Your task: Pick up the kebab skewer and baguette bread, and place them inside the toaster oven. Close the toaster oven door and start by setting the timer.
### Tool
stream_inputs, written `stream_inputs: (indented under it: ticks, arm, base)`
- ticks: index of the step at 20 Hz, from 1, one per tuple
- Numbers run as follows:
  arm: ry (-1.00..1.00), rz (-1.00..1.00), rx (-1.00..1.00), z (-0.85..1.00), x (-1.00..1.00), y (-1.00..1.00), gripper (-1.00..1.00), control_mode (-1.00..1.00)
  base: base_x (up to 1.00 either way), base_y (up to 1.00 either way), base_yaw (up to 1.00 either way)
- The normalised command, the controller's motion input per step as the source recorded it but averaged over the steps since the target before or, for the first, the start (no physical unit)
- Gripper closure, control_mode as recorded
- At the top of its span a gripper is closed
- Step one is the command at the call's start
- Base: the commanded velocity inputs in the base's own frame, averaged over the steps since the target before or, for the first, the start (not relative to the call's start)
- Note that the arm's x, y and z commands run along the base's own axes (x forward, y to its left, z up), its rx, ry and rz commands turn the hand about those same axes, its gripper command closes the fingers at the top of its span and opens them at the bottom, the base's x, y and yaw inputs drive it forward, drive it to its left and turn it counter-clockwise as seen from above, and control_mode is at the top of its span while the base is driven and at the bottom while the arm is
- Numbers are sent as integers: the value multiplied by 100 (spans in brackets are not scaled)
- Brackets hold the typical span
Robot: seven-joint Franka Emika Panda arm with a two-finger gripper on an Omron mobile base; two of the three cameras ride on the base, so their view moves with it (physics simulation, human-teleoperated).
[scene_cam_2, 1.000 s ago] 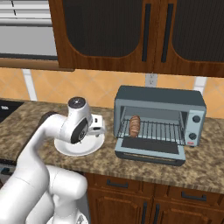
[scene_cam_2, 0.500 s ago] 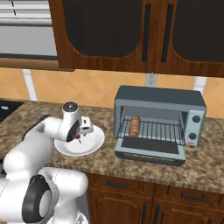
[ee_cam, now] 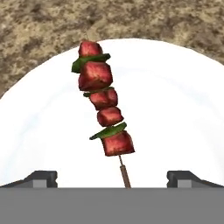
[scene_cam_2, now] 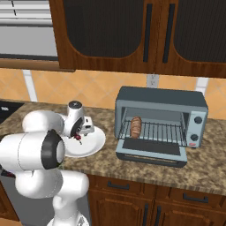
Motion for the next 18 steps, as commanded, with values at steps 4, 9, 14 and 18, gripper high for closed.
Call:
stream_inputs:
  ticks: [4,9,14,18]
  arm:
    - [2,4,0,-31,37,1,-100,-100]
    - [7,3,0,-28,17,3,-100,-100]
    - [6,4,0,-25,2,2,-100,-100]
    - [0,5,0,-11,0,0,100,-100]
  base:
    - [0,0,0]
    - [0,0,0]
    - [0,0,0]
    - [0,0,0]
